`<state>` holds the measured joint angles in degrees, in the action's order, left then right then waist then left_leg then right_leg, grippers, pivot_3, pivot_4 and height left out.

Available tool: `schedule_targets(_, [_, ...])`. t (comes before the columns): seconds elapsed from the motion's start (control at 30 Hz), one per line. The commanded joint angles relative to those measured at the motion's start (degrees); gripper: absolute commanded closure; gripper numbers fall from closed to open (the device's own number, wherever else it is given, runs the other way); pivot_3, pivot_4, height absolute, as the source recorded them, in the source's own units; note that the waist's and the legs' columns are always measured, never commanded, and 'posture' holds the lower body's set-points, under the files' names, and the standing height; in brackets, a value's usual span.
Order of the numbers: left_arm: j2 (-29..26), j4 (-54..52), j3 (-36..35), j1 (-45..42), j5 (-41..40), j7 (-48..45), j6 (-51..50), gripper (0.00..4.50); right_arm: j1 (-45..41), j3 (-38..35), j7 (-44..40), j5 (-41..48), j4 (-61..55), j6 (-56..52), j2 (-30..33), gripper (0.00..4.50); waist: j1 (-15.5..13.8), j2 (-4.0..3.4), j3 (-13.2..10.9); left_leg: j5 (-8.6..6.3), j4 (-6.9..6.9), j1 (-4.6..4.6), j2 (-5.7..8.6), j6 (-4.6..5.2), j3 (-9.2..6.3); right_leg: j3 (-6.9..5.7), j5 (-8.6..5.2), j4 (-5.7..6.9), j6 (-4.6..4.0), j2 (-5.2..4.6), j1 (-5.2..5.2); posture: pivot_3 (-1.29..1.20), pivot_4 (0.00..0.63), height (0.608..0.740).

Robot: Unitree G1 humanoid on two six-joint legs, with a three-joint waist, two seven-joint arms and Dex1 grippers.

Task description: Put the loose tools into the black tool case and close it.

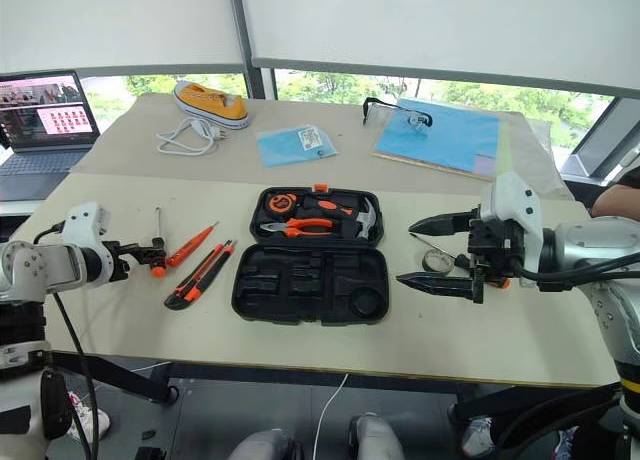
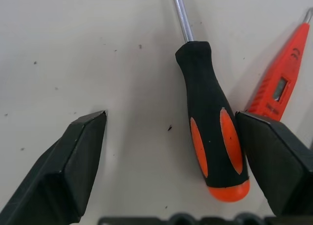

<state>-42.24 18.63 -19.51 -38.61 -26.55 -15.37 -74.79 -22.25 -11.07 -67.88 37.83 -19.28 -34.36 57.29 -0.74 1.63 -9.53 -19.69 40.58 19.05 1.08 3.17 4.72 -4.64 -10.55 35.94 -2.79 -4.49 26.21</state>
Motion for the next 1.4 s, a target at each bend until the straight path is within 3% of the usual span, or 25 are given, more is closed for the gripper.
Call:
schedule_targets(0.03, [1.31,4.63,-0.41,-1.08,1.43,0.39,0.33,1.42,-1.32,0.07,0.72,0.86,-2.61,0.72,-0.61,0.00,-0.03,0.00,0.00,0.00,0.08,0.00,-0.01,0.00,0.00,0.00,0.00,0.06,0.00,-0.01,0.00,0.00,0.150,0.718])
schedule_targets(0.2, [0.66,10.11,-1.27,-3.15,4.17,2.69,4.03,3.23,-1.33,-0.02,0.98,1.18,-3.22,0.34,-0.75,0.00,0.02,-0.01,0.01,-0.11,0.29,-0.04,0.01,-0.61,0.00,0.01,0.02,0.21,0.03,-0.17,-0.09,0.00,0.150,0.718])
schedule_targets(0.27, [-0.47,10.58,-0.01,-4.15,4.81,1.07,7.17,3.64,-0.87,-0.28,1.07,1.12,-3.36,0.23,-0.59,0.00,0.20,-0.01,0.00,-0.07,0.28,-0.09,0.00,-0.72,0.01,0.04,0.03,0.25,0.07,-0.17,-0.10,0.00,0.150,0.718])
schedule_targets(0.4, [-4.17,9.29,7.50,-5.83,8.22,-9.88,21.15,3.64,0.98,-1.01,0.99,1.70,-4.03,-1.27,0.31,0.00,0.11,0.29,-0.17,0.10,0.23,-0.10,-0.13,-1.05,0.00,-0.02,0.05,0.35,0.09,-0.11,-0.04,0.00,0.150,0.718])
schedule_targets(0.47, [-6.76,7.30,14.21,-7.47,10.81,-23.94,35.28,3.64,3.22,-1.56,1.18,1.60,-5.03,-1.91,0.97,0.00,-0.02,0.41,-0.24,0.17,0.24,0.05,-0.27,-1.18,0.00,-0.17,0.16,0.40,-0.10,-0.05,0.09,0.00,0.150,0.718])
schedule_targets(0.6, [-8.09,2.88,24.59,-10.14,13.94,-45.39,52.85,3.64,5.84,-2.03,4.19,-0.29,-6.01,-1.29,0.63,0.00,-0.86,0.40,-0.24,0.19,0.28,0.29,-0.35,-1.20,-0.01,-0.55,0.39,0.17,-0.50,-0.23,0.11,0.00,0.150,0.718])
schedule_targets(0.67, [-6.85,2.69,29.91,-11.79,17.13,-51.78,59.27,3.64,7.03,-1.91,6.20,-1.77,-6.29,-0.88,0.29,0.00,-1.16,0.39,-0.23,0.19,0.28,0.33,-0.25,-1.19,0.00,-0.63,0.38,0.12,-0.50,-0.37,0.07,0.00,0.150,0.718])
schedule_targets(1.03, [4.97,14.91,41.96,-18.53,29.31,-58.97,77.19,3.64,13.02,-4.63,12.55,-1.92,-10.49,-1.76,-1.43,0.00,-1.03,0.38,-0.23,0.66,0.50,1.00,-0.34,-0.05,0.02,-1.05,0.35,-0.06,-0.34,-0.37,0.18,0.00,0.150,0.718])
schedule_targets(1.4, [12.43,27.51,42.02,-24.11,34.37,-58.13,83.42,3.64,14.64,-5.76,16.00,-1.03,-12.99,-2.94,-3.16,0.00,-1.37,0.39,-0.24,0.31,1.18,1.39,-0.60,0.64,0.01,-1.18,0.22,-0.11,0.23,-0.22,0.17,0.00,0.150,0.718])
